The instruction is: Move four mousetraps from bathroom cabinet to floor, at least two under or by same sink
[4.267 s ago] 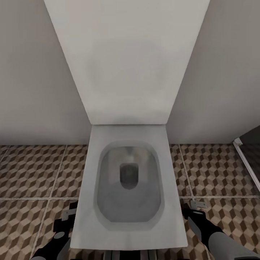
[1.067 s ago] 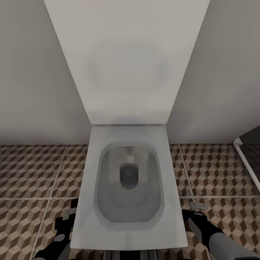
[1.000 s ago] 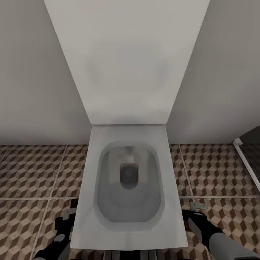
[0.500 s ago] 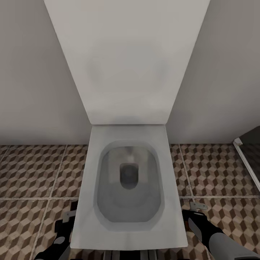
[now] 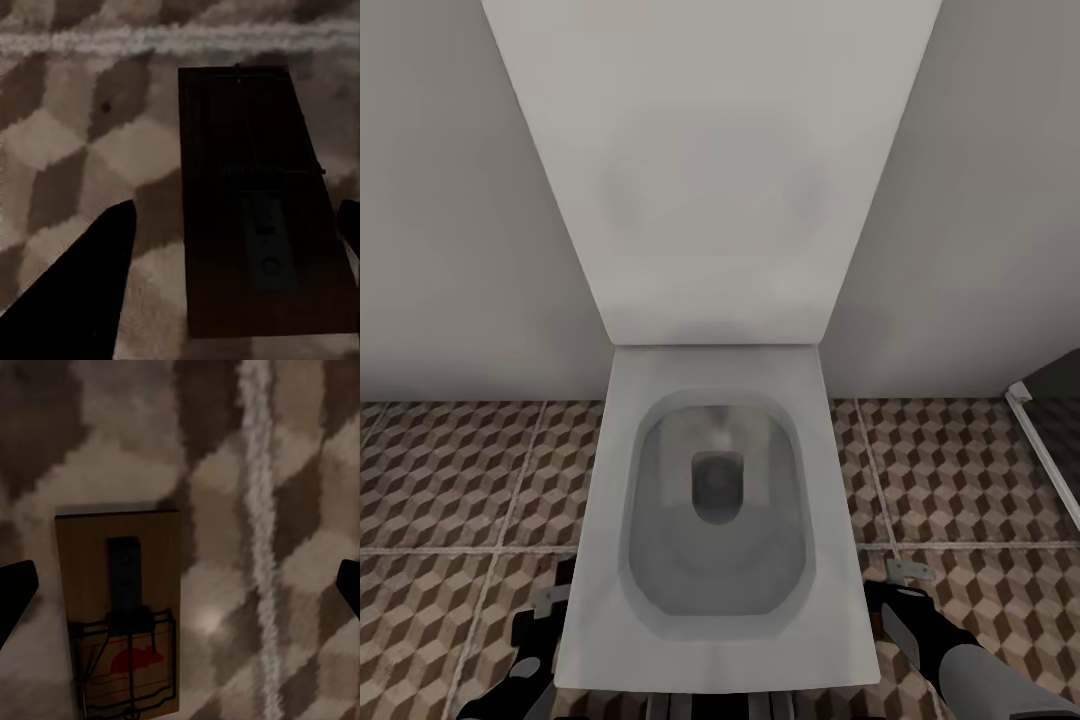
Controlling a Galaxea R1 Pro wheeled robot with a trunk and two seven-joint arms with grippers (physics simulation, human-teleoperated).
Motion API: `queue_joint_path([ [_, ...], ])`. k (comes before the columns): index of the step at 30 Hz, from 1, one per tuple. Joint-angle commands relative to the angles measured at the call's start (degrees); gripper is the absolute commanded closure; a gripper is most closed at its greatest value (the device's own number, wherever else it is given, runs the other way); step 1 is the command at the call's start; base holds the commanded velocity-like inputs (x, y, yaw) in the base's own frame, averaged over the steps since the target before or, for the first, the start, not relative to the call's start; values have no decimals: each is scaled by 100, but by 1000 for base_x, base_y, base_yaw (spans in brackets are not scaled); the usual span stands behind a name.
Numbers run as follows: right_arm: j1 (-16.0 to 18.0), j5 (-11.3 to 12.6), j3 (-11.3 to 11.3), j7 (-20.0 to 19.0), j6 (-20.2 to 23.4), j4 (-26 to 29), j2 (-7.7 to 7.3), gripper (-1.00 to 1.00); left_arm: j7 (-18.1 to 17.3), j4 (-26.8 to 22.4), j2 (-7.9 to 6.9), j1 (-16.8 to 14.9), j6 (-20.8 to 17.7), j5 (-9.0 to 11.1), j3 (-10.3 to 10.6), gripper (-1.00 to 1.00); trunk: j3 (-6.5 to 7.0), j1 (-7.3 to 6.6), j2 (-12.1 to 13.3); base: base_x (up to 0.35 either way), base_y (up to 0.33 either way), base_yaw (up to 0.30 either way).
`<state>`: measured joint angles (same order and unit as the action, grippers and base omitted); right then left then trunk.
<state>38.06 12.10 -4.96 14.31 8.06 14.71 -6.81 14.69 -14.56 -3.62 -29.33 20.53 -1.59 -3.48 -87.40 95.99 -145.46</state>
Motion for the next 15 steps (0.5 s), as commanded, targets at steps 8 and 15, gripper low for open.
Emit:
queue_joint_path([
  [8, -1, 47, -49, 34, 37, 14, -5, -100, -4, 5, 2, -3, 22, -17, -30, -100, -3, -1, -1, 0, 0, 0],
  [15, -1, 47, -49, 30, 37, 14, -5, -100, -2, 5, -1, -3, 22, -17, -30, -100, -3, -1, -1, 0, 0, 0],
])
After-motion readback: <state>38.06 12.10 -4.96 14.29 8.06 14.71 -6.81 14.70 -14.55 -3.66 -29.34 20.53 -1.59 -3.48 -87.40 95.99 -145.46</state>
